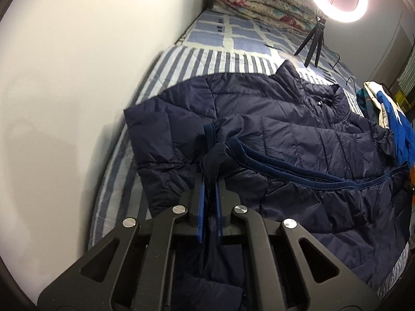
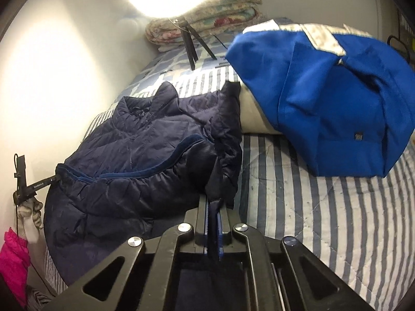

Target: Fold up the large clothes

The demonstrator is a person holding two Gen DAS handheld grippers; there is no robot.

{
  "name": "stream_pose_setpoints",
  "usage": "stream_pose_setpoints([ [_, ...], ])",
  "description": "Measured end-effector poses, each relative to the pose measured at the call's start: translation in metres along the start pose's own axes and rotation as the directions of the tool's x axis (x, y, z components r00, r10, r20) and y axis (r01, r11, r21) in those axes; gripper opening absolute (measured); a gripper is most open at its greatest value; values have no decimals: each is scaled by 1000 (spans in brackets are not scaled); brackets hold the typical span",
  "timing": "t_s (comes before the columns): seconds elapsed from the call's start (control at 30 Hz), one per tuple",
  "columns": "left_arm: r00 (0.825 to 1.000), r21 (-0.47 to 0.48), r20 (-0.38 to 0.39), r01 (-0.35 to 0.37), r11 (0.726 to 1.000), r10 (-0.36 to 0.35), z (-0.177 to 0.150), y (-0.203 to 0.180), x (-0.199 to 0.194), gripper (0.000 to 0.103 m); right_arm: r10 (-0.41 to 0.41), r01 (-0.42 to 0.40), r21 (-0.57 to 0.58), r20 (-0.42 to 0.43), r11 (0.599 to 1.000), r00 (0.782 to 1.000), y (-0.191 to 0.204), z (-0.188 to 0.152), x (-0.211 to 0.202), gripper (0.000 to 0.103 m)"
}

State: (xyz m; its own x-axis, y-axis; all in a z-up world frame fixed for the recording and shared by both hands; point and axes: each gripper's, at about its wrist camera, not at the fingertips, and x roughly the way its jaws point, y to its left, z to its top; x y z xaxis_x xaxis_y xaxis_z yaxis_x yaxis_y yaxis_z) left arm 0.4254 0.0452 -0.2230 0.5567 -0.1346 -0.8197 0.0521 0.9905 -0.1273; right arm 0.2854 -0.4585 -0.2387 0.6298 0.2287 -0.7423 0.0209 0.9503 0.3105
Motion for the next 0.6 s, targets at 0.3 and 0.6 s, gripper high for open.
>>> stream_pose_setpoints([
  [0.3, 996, 0, 88, -6, 1000, 6, 20, 6, -32, 3, -79, 86, -72, 103, 994, 992, 25, 20, -30, 1],
  [0.6, 985, 77, 158, -85, 993, 72, 85, -5, -19, 3, -191, 212, -146, 150, 966, 970, 40, 87, 2, 0],
])
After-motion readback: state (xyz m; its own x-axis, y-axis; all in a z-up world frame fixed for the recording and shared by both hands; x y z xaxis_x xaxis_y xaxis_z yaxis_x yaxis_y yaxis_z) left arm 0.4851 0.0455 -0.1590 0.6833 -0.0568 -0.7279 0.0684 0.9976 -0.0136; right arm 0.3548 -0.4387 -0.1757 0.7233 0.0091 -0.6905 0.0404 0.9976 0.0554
